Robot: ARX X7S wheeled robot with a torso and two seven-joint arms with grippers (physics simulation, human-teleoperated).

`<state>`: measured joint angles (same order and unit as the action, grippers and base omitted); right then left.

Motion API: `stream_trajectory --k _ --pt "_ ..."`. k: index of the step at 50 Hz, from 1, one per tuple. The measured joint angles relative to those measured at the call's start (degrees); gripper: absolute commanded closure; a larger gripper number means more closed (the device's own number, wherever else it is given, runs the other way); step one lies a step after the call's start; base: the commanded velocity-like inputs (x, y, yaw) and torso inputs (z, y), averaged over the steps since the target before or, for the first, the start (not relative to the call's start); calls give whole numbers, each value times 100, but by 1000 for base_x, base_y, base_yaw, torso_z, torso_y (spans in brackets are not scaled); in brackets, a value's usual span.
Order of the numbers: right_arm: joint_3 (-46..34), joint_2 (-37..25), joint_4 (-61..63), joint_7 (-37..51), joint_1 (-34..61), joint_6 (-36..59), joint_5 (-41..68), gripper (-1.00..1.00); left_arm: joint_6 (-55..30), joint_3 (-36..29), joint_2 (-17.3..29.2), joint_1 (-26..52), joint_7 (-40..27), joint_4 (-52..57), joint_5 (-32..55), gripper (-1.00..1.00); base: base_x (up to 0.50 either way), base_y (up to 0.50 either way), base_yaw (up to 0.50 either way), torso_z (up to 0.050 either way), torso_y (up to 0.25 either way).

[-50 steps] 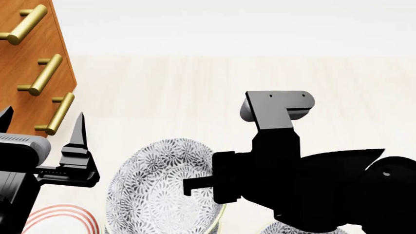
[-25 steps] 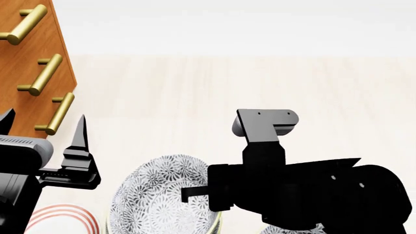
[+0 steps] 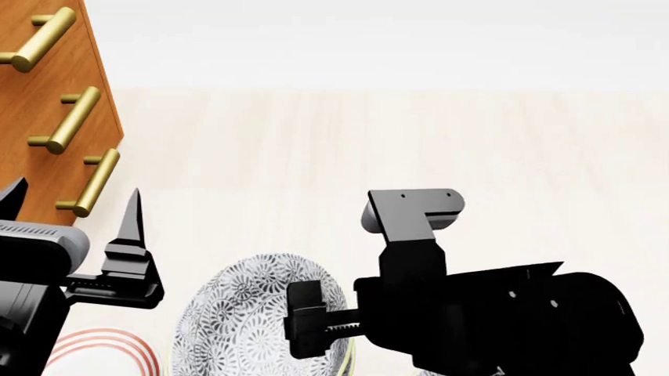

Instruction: Stack the bowl at the front on the bowl in the middle.

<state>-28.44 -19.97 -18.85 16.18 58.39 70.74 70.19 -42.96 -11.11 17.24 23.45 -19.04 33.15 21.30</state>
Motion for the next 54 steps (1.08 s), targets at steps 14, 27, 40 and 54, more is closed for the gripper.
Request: stream_trajectory --k 14,27,40,54 --pt "258 -424 1678 1166 -206 -391 -304 -100 3 -2 3 18 -23 -5 49 -100 0 0 0 0 0" --pt "-343 -1545 4955 2614 -1750 -2507 -3292 -100 1235 259 -95 -586 78 390 -17 -100 0 0 0 0 0" --pt "-741 -2213 6448 3623 -2900 -3785 -5109 -100 2498 429 -177 -1203 178 776 -117 -100 0 0 0 0 0" --pt "-810 -2388 6820 3880 -3202 -4190 -5577 -100 2857 421 -160 -1290 172 846 -126 -100 0 0 0 0 0"
